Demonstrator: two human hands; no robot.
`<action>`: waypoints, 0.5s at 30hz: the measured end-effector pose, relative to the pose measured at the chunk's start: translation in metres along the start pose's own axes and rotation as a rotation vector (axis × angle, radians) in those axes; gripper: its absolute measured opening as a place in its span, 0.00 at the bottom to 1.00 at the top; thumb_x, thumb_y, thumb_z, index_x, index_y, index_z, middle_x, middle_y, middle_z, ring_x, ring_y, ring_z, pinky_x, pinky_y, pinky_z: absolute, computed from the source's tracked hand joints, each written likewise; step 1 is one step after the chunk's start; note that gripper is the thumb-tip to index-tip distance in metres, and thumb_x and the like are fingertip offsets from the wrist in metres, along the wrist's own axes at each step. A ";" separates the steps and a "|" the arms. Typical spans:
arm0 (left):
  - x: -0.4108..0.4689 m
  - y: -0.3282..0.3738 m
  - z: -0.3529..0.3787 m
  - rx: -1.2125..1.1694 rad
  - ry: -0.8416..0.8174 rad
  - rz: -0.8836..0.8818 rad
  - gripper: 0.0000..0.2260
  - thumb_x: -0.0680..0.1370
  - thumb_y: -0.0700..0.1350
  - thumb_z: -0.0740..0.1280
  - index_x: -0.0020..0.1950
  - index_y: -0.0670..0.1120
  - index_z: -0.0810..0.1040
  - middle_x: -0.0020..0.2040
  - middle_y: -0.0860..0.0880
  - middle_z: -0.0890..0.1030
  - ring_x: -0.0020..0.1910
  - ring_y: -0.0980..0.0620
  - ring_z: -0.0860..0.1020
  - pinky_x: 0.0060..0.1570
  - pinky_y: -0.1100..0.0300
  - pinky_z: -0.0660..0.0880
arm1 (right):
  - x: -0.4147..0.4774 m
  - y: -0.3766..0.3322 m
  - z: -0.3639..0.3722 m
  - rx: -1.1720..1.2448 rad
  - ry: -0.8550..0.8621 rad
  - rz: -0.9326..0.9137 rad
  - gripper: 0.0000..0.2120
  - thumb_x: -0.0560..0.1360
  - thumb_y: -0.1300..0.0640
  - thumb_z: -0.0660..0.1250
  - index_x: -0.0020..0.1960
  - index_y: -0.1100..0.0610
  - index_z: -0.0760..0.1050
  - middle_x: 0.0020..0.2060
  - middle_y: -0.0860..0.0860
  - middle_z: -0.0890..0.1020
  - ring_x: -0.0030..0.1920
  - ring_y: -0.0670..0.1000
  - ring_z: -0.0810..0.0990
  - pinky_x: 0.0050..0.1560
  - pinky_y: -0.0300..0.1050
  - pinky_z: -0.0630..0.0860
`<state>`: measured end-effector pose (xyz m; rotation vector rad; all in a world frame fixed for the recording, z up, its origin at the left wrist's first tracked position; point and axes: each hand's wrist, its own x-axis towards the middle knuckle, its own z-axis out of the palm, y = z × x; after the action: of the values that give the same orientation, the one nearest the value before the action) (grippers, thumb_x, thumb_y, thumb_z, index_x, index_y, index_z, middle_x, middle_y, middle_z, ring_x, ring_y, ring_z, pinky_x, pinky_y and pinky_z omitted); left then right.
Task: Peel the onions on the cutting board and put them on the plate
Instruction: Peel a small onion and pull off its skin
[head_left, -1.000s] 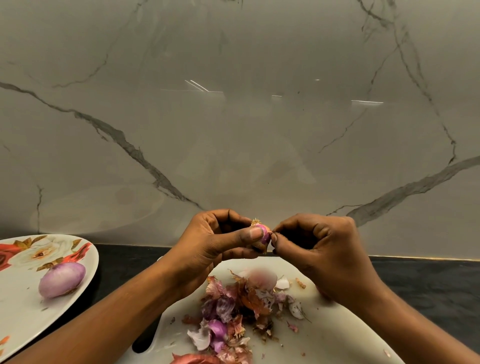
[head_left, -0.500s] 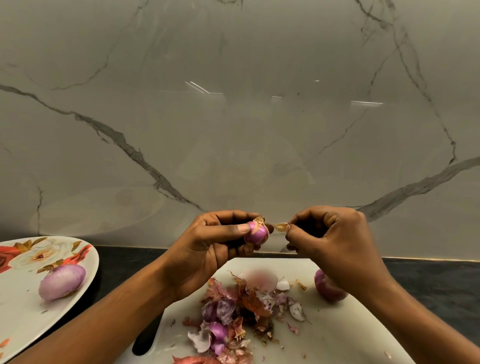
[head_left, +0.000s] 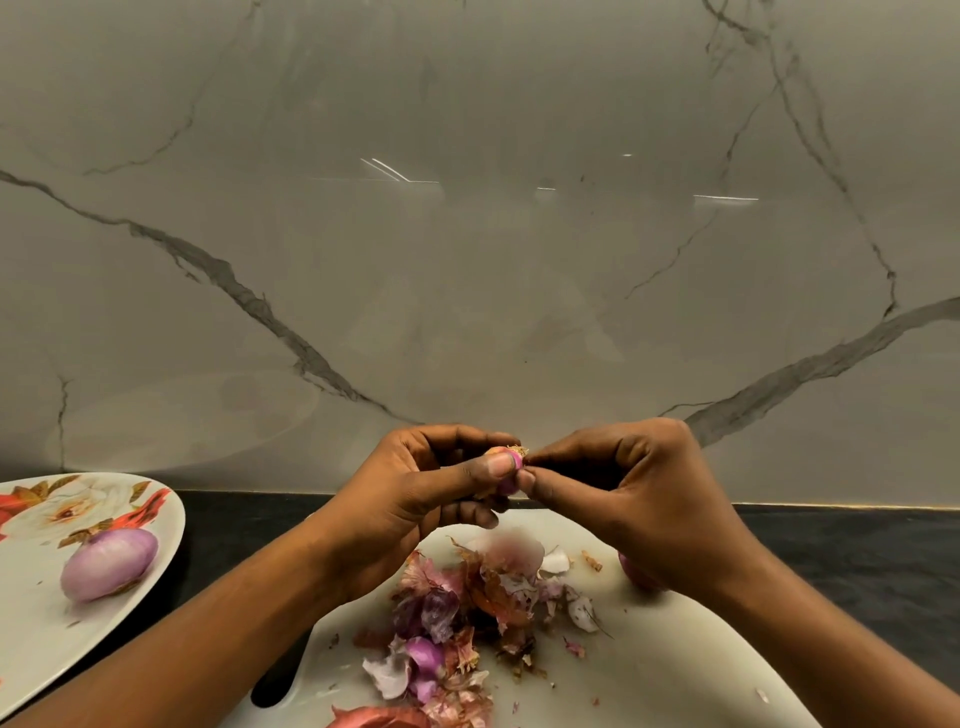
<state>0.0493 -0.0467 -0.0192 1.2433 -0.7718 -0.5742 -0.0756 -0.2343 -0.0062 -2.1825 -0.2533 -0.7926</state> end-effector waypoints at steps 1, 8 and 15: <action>0.000 0.000 0.000 0.008 0.002 -0.003 0.13 0.73 0.41 0.75 0.57 0.41 0.87 0.54 0.38 0.87 0.48 0.43 0.85 0.44 0.58 0.84 | 0.000 0.001 0.000 -0.010 -0.003 0.005 0.10 0.74 0.54 0.78 0.54 0.54 0.88 0.44 0.44 0.89 0.44 0.45 0.89 0.45 0.46 0.86; 0.000 -0.001 -0.001 0.077 0.013 -0.002 0.14 0.74 0.40 0.75 0.58 0.38 0.86 0.54 0.39 0.87 0.46 0.41 0.86 0.44 0.57 0.83 | -0.001 -0.002 0.001 -0.017 -0.018 0.009 0.13 0.72 0.44 0.75 0.51 0.50 0.89 0.39 0.41 0.88 0.38 0.47 0.88 0.38 0.49 0.86; -0.001 -0.001 0.000 0.072 0.001 -0.005 0.14 0.74 0.40 0.75 0.58 0.39 0.87 0.54 0.39 0.87 0.46 0.41 0.86 0.45 0.57 0.83 | 0.000 0.002 0.005 -0.020 0.035 -0.015 0.10 0.73 0.47 0.76 0.49 0.52 0.89 0.39 0.43 0.88 0.39 0.49 0.88 0.39 0.51 0.86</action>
<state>0.0490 -0.0461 -0.0204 1.3117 -0.7945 -0.5537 -0.0727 -0.2320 -0.0102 -2.1860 -0.2457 -0.8442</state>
